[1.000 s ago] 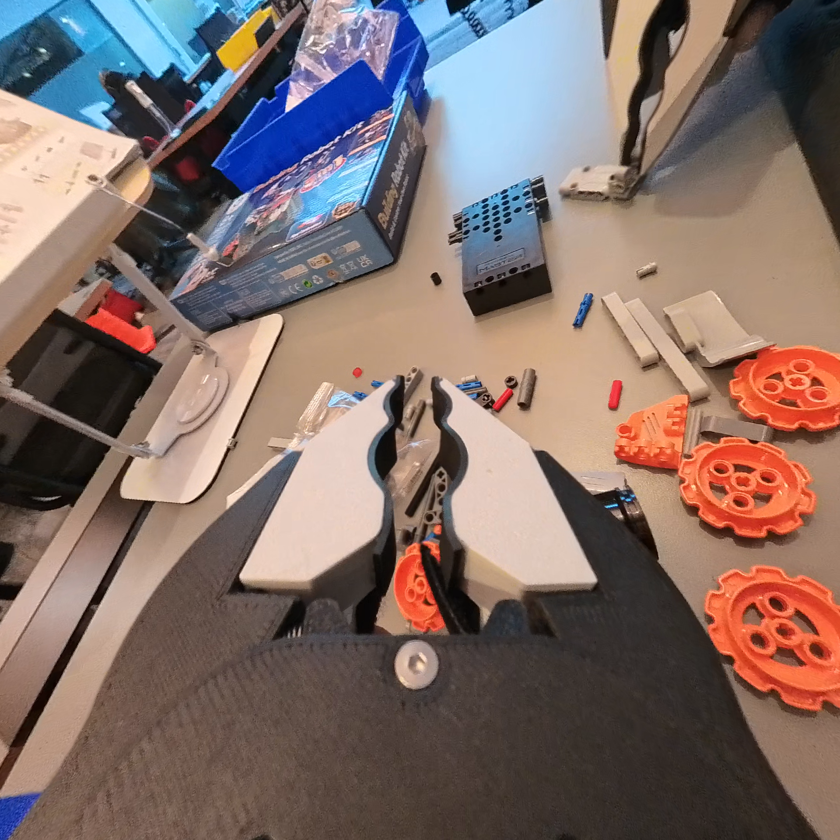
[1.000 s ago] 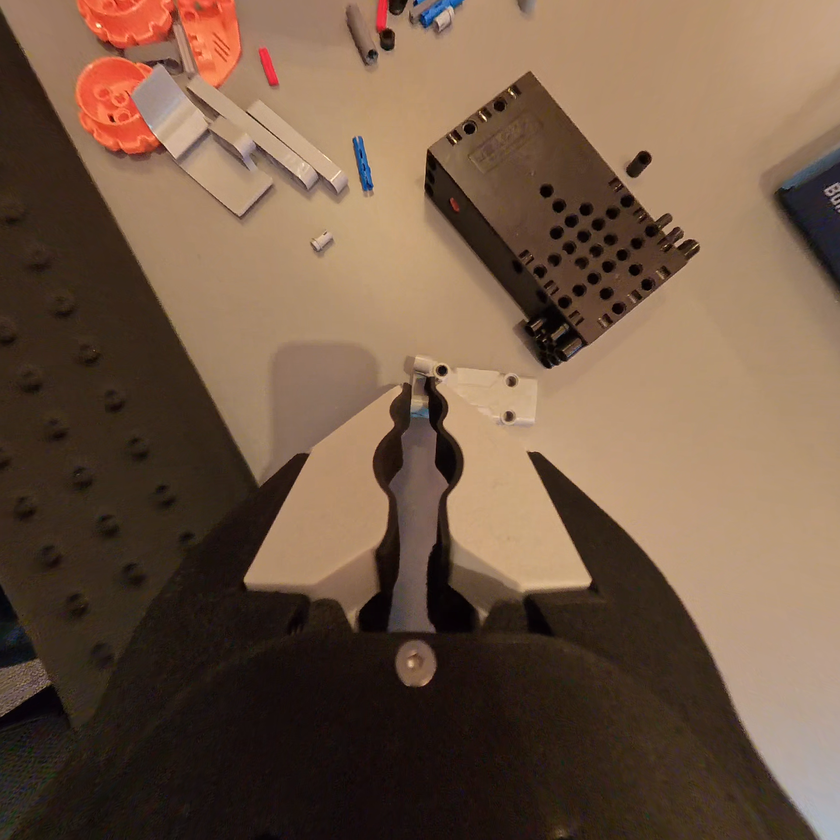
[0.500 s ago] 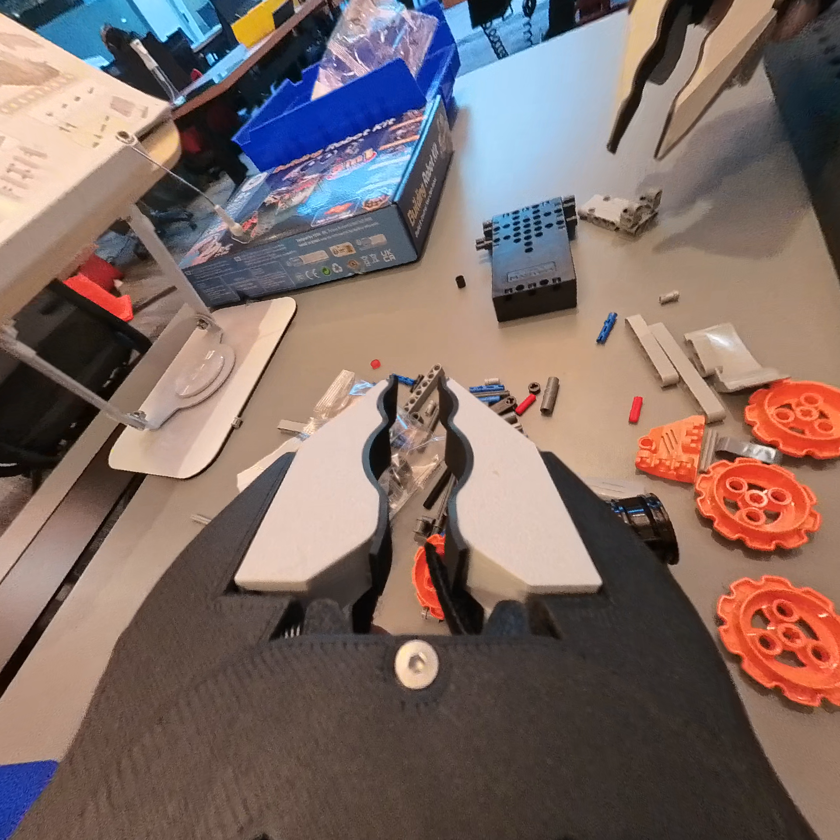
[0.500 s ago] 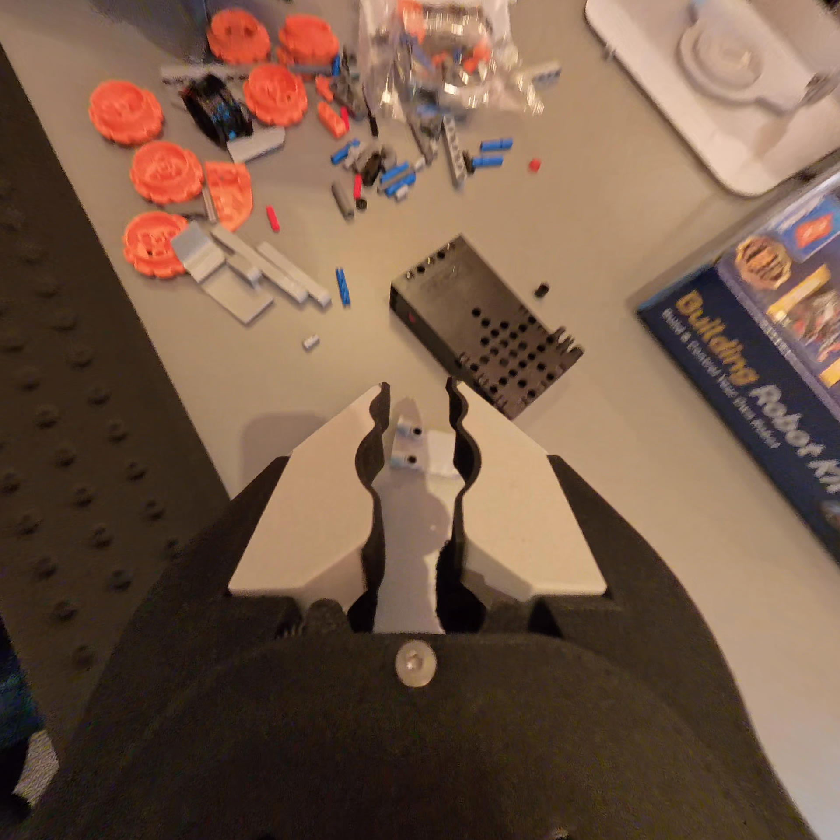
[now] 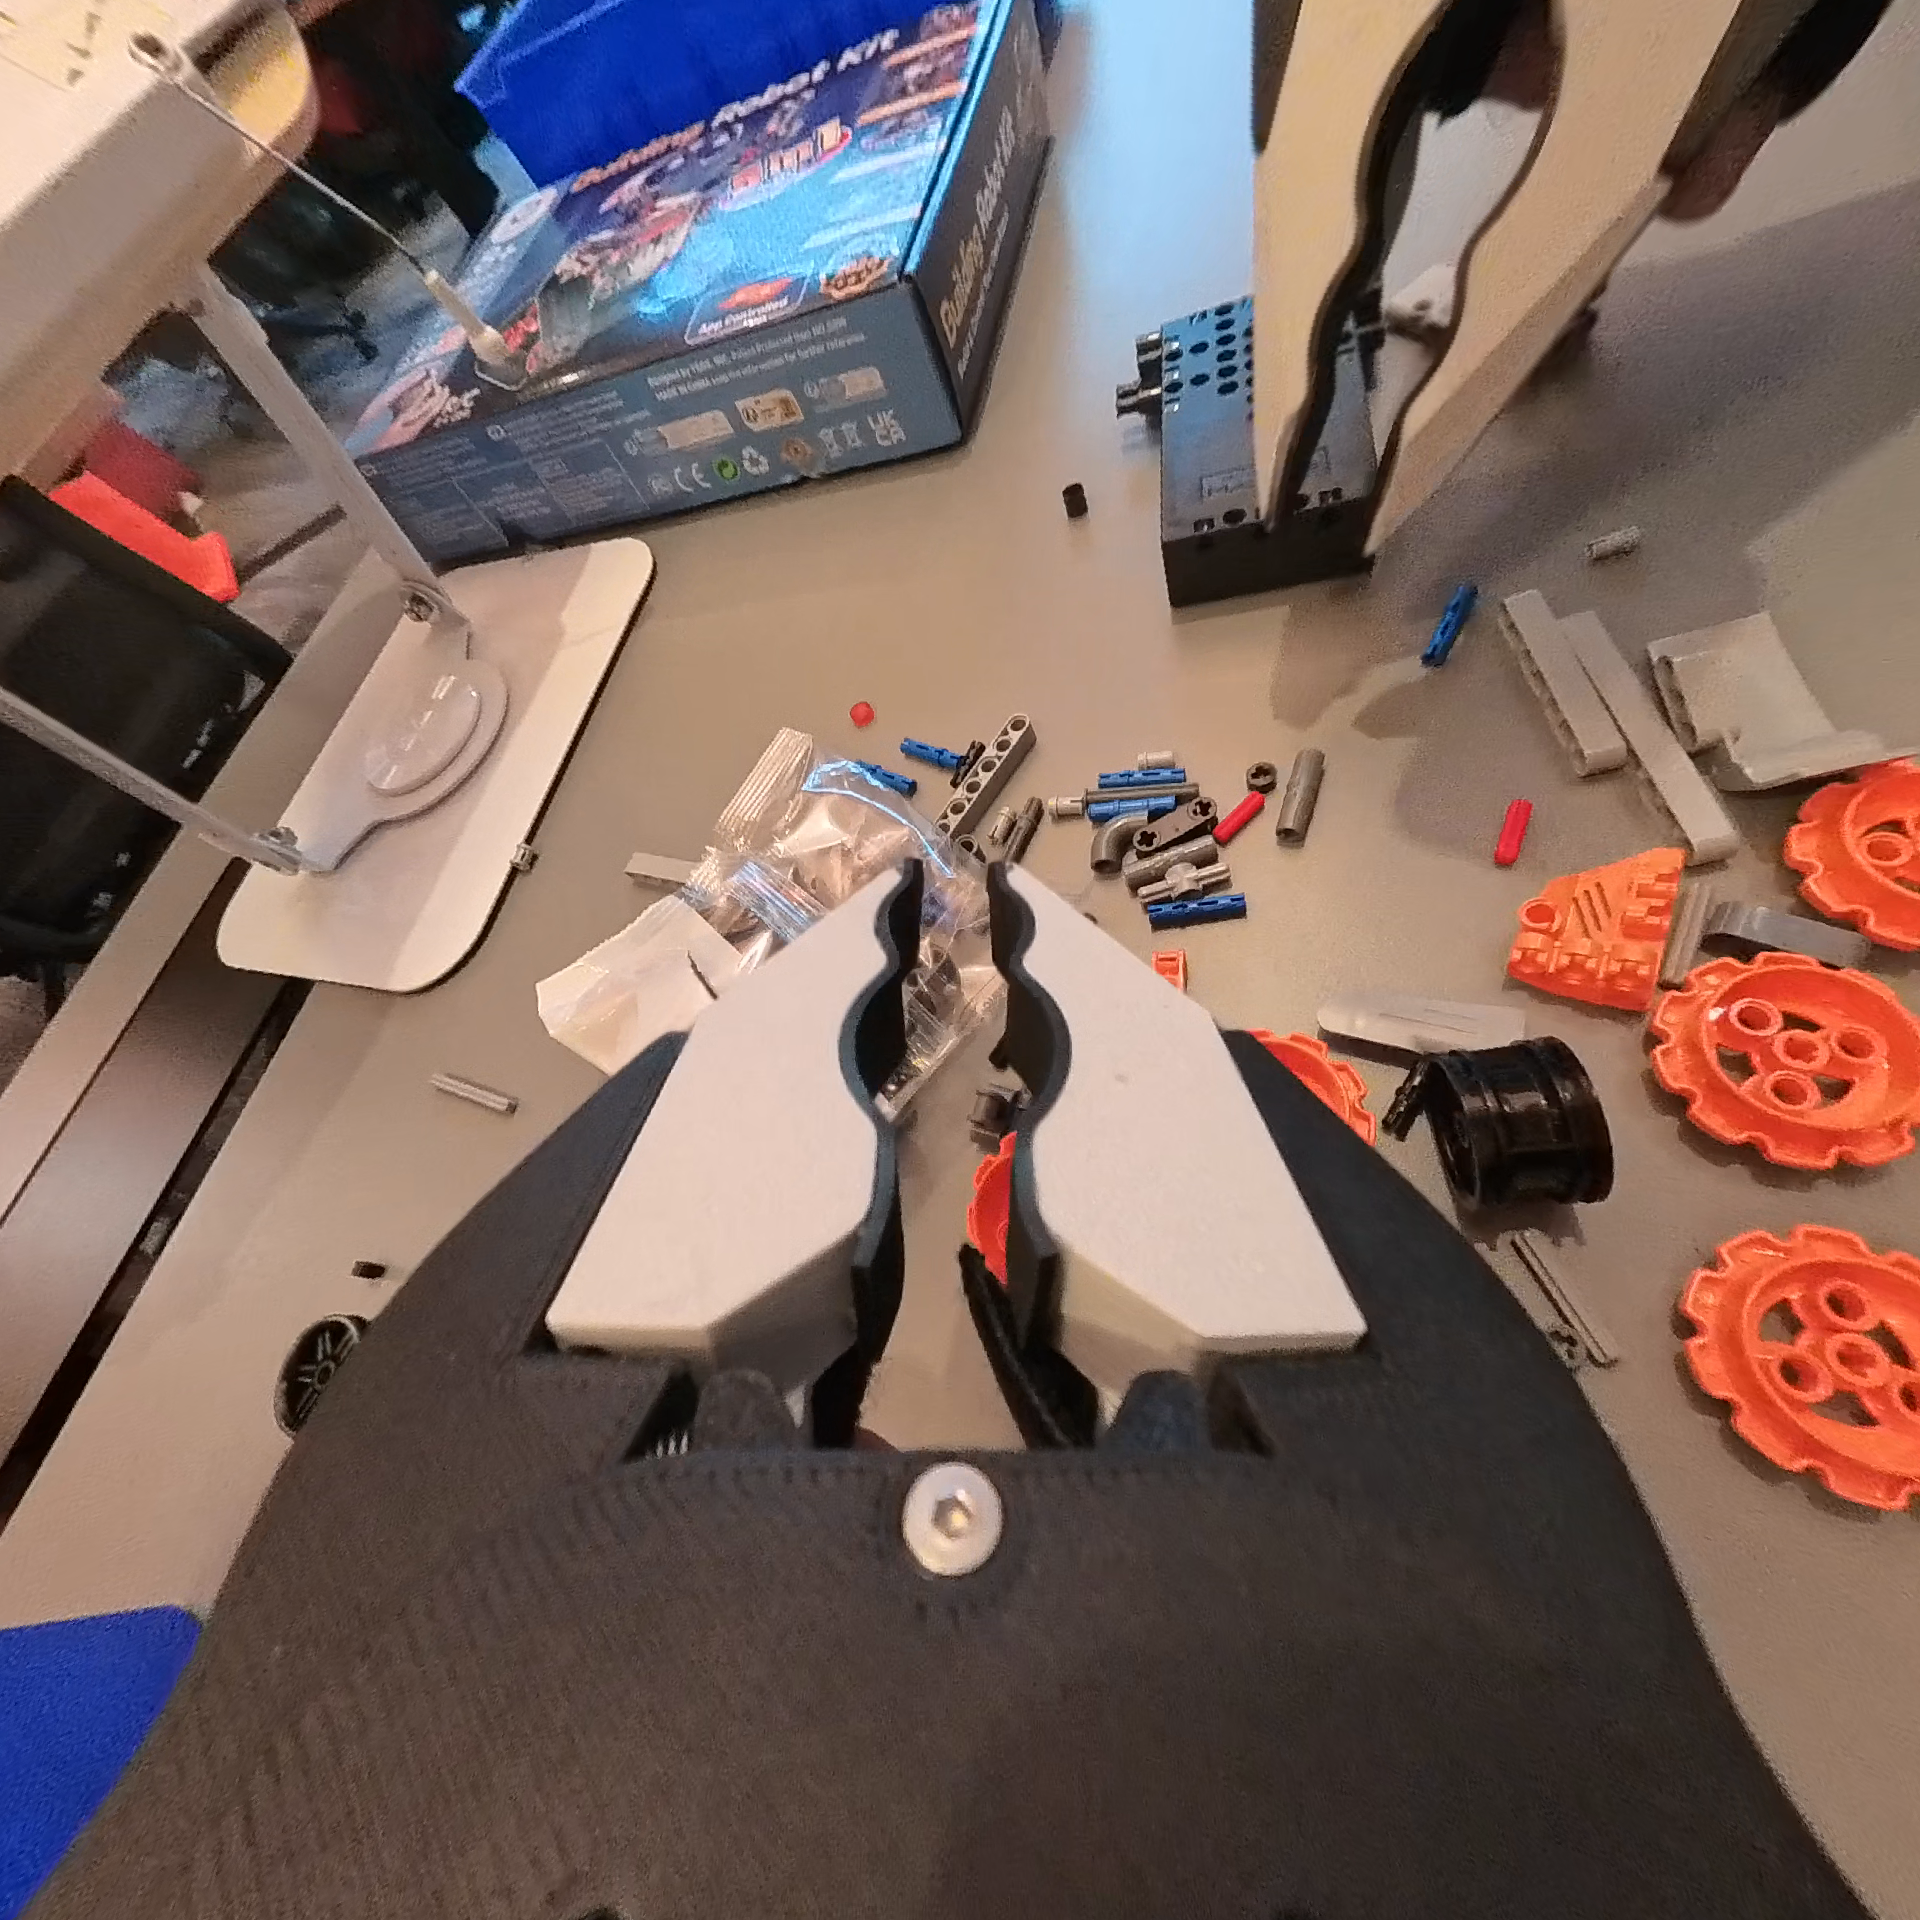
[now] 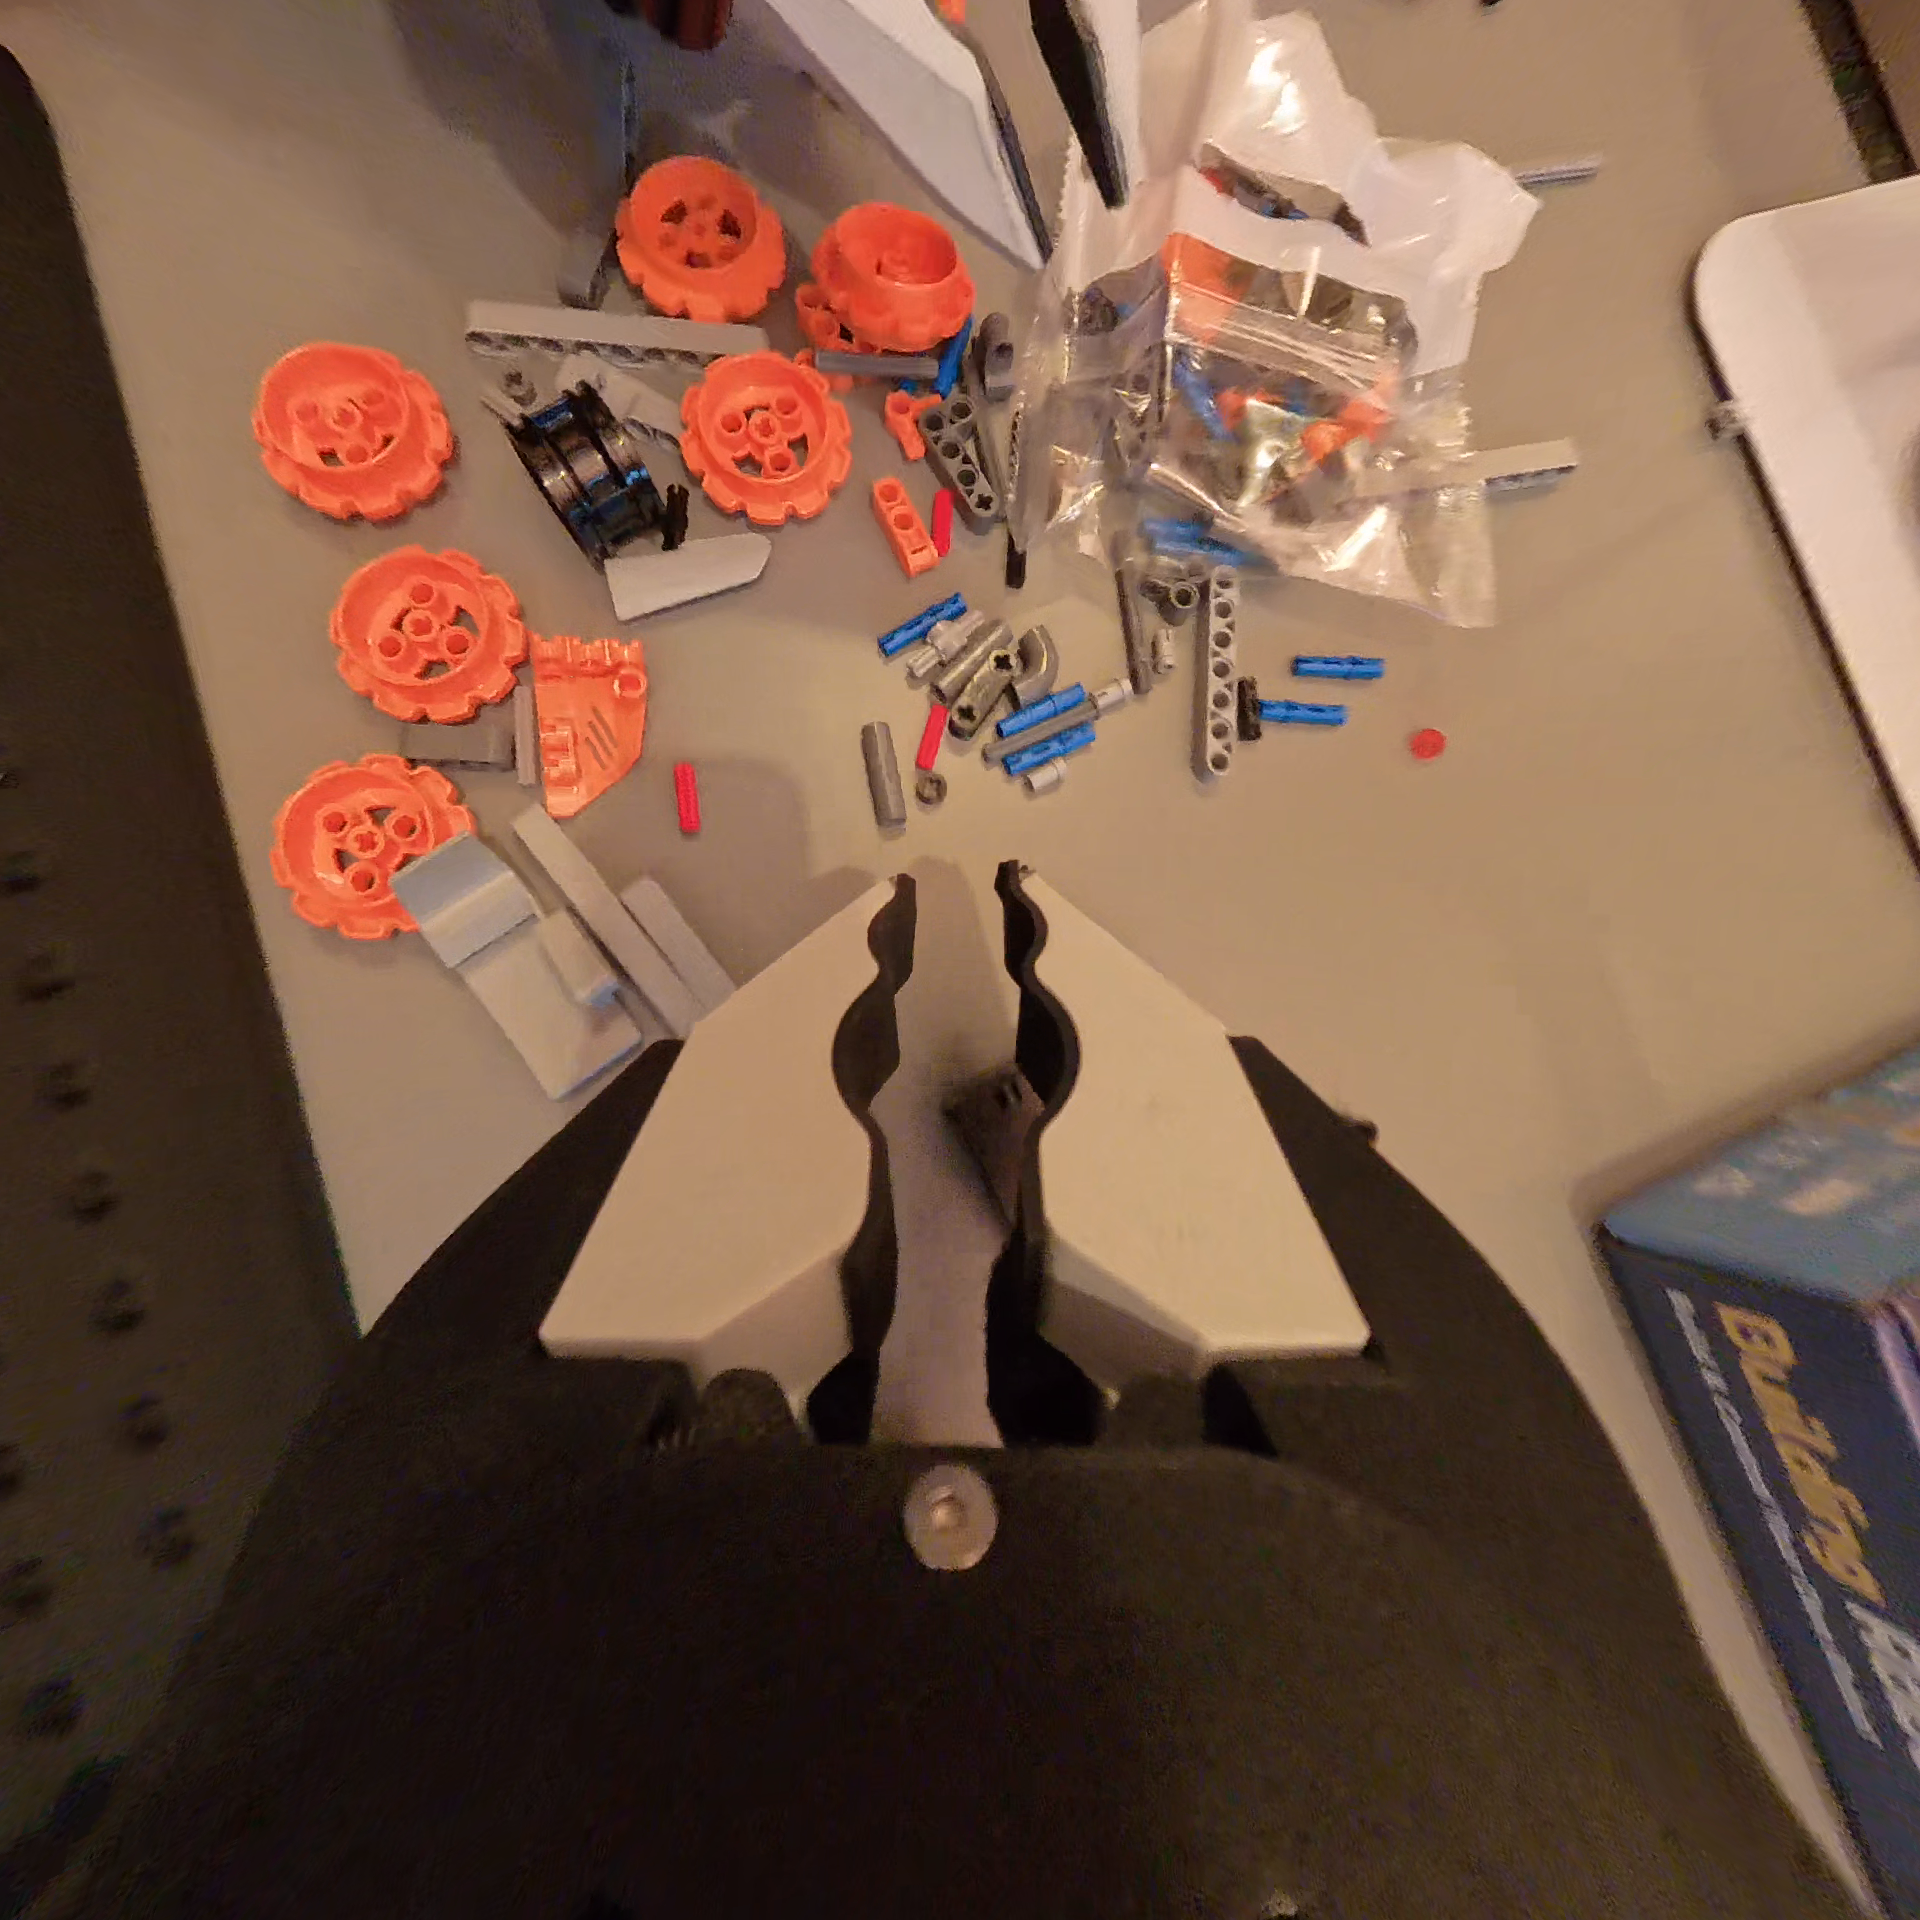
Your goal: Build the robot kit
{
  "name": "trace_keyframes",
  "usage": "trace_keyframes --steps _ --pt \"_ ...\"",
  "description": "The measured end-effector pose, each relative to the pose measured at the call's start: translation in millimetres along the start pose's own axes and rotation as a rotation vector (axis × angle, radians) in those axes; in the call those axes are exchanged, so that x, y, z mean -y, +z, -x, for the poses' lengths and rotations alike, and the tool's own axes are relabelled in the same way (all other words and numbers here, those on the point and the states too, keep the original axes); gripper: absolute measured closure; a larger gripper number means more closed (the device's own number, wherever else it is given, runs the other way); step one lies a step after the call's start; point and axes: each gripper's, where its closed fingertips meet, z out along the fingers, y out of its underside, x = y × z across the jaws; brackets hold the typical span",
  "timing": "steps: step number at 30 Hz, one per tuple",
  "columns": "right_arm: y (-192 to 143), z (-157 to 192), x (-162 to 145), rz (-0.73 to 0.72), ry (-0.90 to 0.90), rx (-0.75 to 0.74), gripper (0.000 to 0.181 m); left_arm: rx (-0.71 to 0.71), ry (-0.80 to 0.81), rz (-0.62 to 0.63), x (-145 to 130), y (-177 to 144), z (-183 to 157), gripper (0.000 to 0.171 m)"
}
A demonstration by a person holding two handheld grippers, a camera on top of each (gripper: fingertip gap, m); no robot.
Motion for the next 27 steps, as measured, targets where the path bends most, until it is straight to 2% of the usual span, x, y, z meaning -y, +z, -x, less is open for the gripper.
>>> trace_keyframes --steps 5,9,13,16,20,24,25,26,27 --pt "25 -8 9 0.036 -0.001 0.013 0.166 0.023 -0.015 0.091 -15 6 3 0.161" --pt "33 -23 24 0.029 0.007 0.013 0.159 0.047 -0.065 0.169 -30 11 8 0.153" --pt "41 -37 36 0.013 0.028 0.019 0.153 0.043 -0.097 0.245 -46 16 7 0.151" --pt "50 -38 53 -0.026 0.041 0.056 0.138 0.020 -0.137 0.262 -50 18 4 0.151" --pt "66 -31 63 0.011 -0.053 0.061 0.138 0.002 -0.186 0.245 -50 19 5 0.150" --pt "82 -18 64 0.038 -0.146 0.052 0.149 0.023 -0.194 0.225 -41 12 11 0.143" --pt "85 -19 63 0.042 -0.170 0.030 0.157 0.042 -0.194 0.233 -40 10 15 0.143" --pt "86 -21 62 0.044 -0.200 0.007 0.172 0.057 -0.188 0.243 -40 8 17 0.143" --pt "85 -22 63 0.043 -0.207 -0.002 0.174 0.076 -0.179 0.243 -38 5 21 0.142"
